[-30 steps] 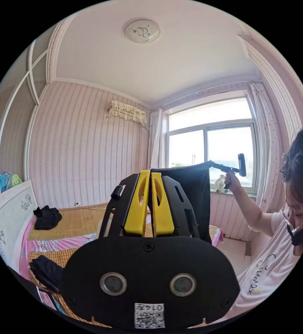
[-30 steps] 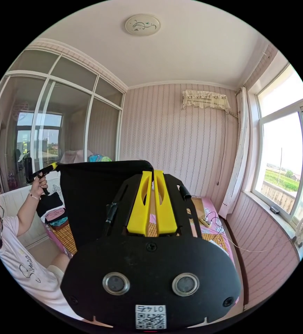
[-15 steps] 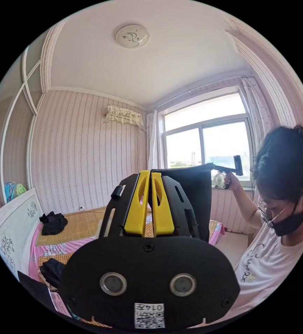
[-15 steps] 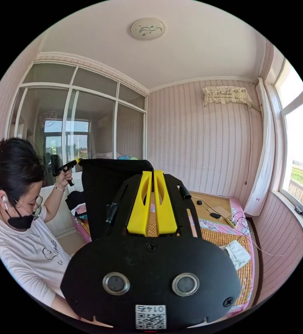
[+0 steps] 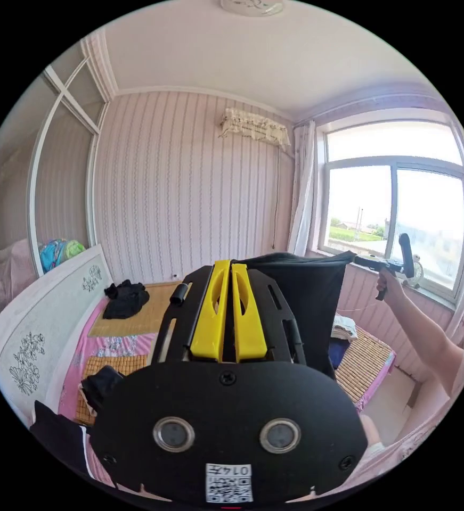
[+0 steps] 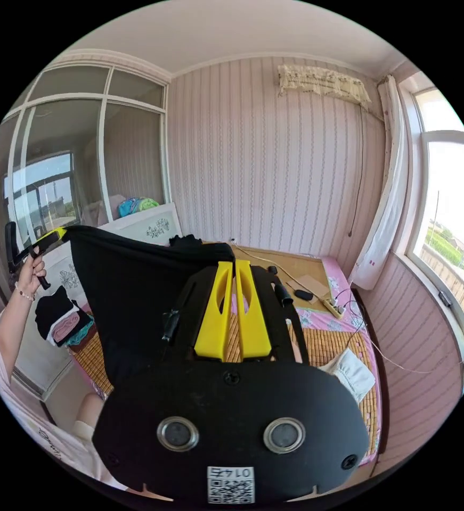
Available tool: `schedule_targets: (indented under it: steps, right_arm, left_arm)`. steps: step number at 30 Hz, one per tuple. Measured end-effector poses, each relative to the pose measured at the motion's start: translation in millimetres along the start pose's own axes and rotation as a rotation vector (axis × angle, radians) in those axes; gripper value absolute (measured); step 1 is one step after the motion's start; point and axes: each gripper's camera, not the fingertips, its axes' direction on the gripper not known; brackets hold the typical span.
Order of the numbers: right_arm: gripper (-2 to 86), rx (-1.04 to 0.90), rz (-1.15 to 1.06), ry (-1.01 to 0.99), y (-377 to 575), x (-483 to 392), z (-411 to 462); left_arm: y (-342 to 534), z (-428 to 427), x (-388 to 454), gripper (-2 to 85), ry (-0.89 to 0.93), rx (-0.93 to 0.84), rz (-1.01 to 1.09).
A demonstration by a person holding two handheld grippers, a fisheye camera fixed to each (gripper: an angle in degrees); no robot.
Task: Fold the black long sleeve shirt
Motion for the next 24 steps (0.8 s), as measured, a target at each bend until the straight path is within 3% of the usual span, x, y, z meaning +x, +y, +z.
schedule_targets:
  steps: [4,8,12,16,21,24]
  right_arm:
    - [0.0,0.162,-0.066,-0.093,10,0,-13]
    - [0.0,0.067,-0.143,-0.167,85,-7,14]
    - [0.1,-0.224,-0.077,-0.196,207,-12,98]
    - [0.1,-0.526,0.129,-0.227,317,-3,204]
    - [0.2,-0.762,0.308,-0.239,403,1,282]
    - [0.1,-0.862,0.324,-0.238,434,-3,303]
  left_arm:
    - [12,-4,-12,-1.0,0.050,0.048,0.003]
    - [96,19,-23,-1.0,0.110,-0.124,-0.016]
    - [218,74,-25,-1.0,0.121,-0.408,-0.091]
    - [317,132,-28,-1.0,0.124,-0.612,-0.195]
    - [420,188,-23,-1.0,0.070,-0.909,-0.205]
    - [448,202,-21,-1.0,0.099,-1.001,-0.219]
